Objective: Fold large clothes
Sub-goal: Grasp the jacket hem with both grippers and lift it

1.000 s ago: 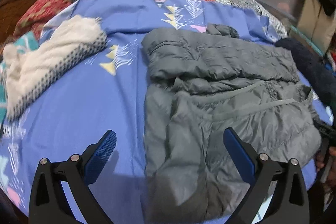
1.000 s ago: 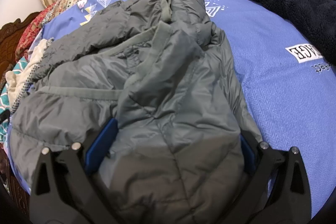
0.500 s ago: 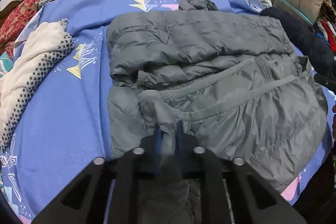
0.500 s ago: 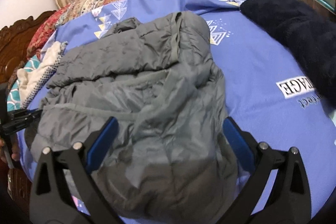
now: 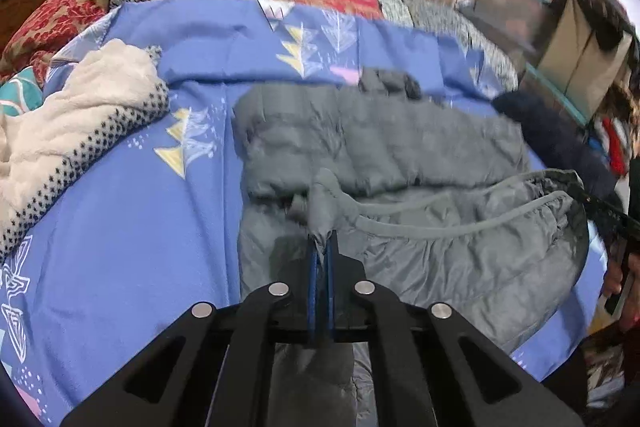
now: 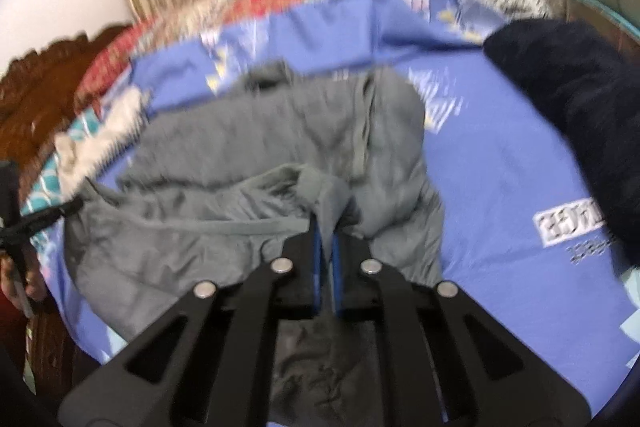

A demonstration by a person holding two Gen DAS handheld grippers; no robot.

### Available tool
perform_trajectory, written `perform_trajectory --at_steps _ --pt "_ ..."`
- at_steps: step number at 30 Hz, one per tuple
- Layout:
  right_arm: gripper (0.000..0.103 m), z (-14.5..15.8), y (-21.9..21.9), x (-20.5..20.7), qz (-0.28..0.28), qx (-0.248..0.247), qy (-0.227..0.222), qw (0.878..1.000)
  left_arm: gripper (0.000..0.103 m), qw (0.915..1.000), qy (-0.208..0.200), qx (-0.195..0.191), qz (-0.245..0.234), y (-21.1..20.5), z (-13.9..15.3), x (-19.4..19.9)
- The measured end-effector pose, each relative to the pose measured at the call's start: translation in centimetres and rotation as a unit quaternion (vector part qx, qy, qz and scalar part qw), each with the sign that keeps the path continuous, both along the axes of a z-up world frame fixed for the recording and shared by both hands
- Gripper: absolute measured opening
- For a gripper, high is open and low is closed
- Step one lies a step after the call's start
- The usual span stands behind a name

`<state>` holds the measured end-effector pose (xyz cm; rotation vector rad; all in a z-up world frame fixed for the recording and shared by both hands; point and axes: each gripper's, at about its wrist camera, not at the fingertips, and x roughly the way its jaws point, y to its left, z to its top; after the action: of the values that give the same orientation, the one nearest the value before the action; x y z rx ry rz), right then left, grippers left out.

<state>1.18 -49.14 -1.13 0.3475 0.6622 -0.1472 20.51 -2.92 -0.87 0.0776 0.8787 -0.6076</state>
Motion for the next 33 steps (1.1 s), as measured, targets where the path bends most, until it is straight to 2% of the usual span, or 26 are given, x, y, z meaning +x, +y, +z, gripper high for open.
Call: perform_trajectory --at_steps 5,10,15,17,20,22,23,24,25,26,29,31,32,33 --pt "0.004 4.5 -1.4 0.5 -0.008 0.004 -0.058 0.998 0.027 0.9990 -0.019 -0.040 0.009 0.0 3.4 2.1" --pt "0.004 7.7 -3.5 5.6 -0.017 -0.021 -0.073 0.997 0.027 0.9976 -0.041 -0.051 0.022 -1.4 6.9 6.3" --pt "0.004 7.7 -5.7 13.5 -0.030 -0.030 -0.043 0.998 0.027 0.9979 -0.049 -0.024 0.035 -4.9 8.3 12.4" --pt "0.004 6.8 -6.6 16.5 -0.041 -0.033 -0.023 0.998 0.027 0.9978 -0.046 0.000 0.048 -7.0 7.7 15.5" --pt "0.005 3.1 -8.2 21.7 -0.063 -0.029 0.048 0.996 0.027 0.9959 -0.023 0.048 0.073 -9.2 4.8 19.1" --pt "0.011 0.3 -8.7 24.1 -0.074 -0.032 0.093 0.992 0.027 0.9920 0.009 0.090 0.088 -10.5 1.7 21.3" --pt "0.022 -1.2 -8.9 24.9 -0.081 -0.036 0.114 0.989 0.027 0.9893 0.023 0.109 0.095 -11.0 0.3 22.1" --pt "0.041 -2.1 -9.2 25.3 -0.086 -0.037 0.125 0.988 0.027 0.9854 0.038 0.133 0.100 -11.5 -1.6 22.8" --pt "0.049 -2.9 -9.5 25.4 -0.094 -0.036 0.131 0.986 0.027 0.9831 0.043 0.147 0.101 -11.7 -2.7 22.9" --pt "0.057 -3.3 -9.9 25.1 -0.102 -0.031 0.125 0.986 0.029 0.9806 0.045 0.162 0.101 -11.9 -3.5 23.2" --pt "0.058 -2.1 -10.6 23.3 -0.118 -0.022 0.077 0.990 0.032 0.9806 0.040 0.164 0.100 -11.6 -3.4 23.4" --pt "0.058 0.9 -9.4 21.2 -0.115 -0.042 0.016 0.992 0.033 0.9840 0.031 0.135 0.112 -10.5 -1.3 23.5" --pt "0.058 2.0 -8.5 20.6 -0.097 -0.045 -0.003 0.994 0.034 0.9855 0.027 0.120 0.116 -9.9 -0.6 23.5" --pt "0.058 3.5 -6.4 19.7 -0.052 -0.053 -0.029 0.997 0.034 0.9877 0.017 0.090 0.126 -8.8 1.2 23.0"
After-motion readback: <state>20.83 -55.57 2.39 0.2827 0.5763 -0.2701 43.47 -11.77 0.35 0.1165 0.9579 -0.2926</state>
